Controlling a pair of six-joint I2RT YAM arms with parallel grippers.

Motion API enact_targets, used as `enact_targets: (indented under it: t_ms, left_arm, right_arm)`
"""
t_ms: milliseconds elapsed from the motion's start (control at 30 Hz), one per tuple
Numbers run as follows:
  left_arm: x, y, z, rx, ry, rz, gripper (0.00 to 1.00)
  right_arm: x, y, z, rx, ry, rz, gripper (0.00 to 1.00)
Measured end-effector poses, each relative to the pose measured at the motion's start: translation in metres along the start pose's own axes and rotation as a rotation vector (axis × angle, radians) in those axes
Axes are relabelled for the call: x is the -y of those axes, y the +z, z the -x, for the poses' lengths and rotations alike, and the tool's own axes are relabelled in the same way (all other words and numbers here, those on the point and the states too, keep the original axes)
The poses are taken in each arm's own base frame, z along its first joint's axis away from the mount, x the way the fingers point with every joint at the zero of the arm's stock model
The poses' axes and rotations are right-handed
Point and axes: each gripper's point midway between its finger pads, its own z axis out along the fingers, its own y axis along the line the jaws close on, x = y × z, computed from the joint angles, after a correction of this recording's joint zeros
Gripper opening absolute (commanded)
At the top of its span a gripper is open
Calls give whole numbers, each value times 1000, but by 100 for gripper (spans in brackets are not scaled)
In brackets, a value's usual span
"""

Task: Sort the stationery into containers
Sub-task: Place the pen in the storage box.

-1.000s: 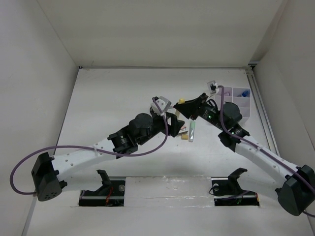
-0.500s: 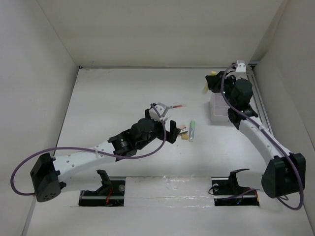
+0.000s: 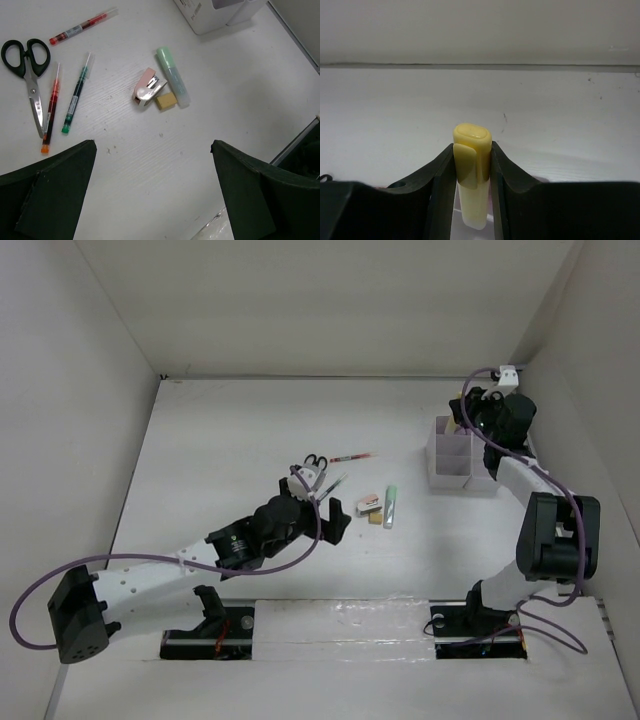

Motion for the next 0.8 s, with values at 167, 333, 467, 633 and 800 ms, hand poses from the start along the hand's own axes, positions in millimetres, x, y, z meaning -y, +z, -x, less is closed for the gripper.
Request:
enact_targets:
  t_ms: [167,333,467,633,800]
  left_arm:
    - [-2,1,-5,-9,1,3,100]
    - [-2,7,-13,-34,9,7,100]
    - [-3,9,-17,-46,12,11,100]
    - [-2,10,-15,-41,10,8,100]
    - [-2,12,-18,-46,12,11,100]
  right_arm:
    - [10,3,6,32,-9,26,0]
    - [13,10,8,46,-13,43,3]
    - [15,14,-1,36,-9,48,25]
    - [17,14,2,52,-5,50,65]
    - [17,2,-1,72,4,41,100]
